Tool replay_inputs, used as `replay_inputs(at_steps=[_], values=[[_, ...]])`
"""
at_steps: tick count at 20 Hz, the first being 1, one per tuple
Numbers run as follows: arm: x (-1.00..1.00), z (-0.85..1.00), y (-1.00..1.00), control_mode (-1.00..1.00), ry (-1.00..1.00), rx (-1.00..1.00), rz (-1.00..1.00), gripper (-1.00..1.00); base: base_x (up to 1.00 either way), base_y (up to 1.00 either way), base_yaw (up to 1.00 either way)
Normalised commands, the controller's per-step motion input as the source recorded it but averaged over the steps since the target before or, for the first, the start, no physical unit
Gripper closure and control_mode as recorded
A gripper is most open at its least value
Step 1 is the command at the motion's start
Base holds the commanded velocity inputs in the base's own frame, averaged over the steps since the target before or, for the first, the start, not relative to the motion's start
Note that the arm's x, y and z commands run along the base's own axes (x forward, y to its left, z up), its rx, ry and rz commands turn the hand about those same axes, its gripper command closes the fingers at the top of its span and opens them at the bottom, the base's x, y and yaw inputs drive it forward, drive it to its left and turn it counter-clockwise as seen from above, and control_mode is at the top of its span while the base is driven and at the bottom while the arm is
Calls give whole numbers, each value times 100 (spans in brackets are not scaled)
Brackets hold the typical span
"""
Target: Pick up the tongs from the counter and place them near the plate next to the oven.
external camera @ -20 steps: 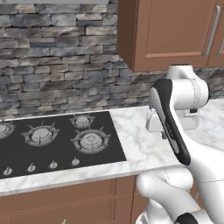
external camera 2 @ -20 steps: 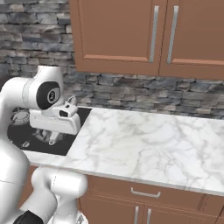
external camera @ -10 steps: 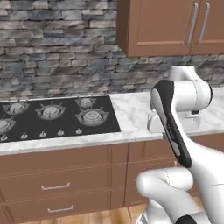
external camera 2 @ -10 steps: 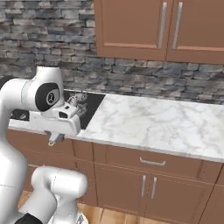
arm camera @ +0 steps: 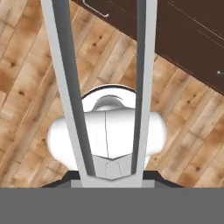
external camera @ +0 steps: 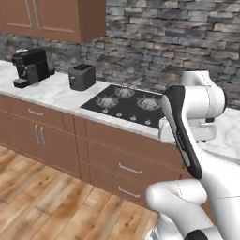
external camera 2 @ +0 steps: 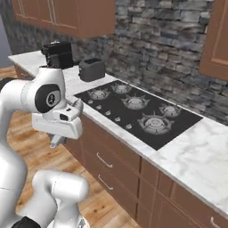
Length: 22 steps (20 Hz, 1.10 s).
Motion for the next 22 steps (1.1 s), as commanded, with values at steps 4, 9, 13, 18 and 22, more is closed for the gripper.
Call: replay_inputs(at_steps=[4,9,13,18,22], values=[[0,0,0,100,0,0,0,100,0,0,82],[0,0,0,100,0,0,0,100,8,19,60],[0,0,0,100,0,0,0,100,27,55,68],[0,0,0,100,0,0,0,100,45,38,79],[0,0,0,100,0,0,0,100,52,22,80]])
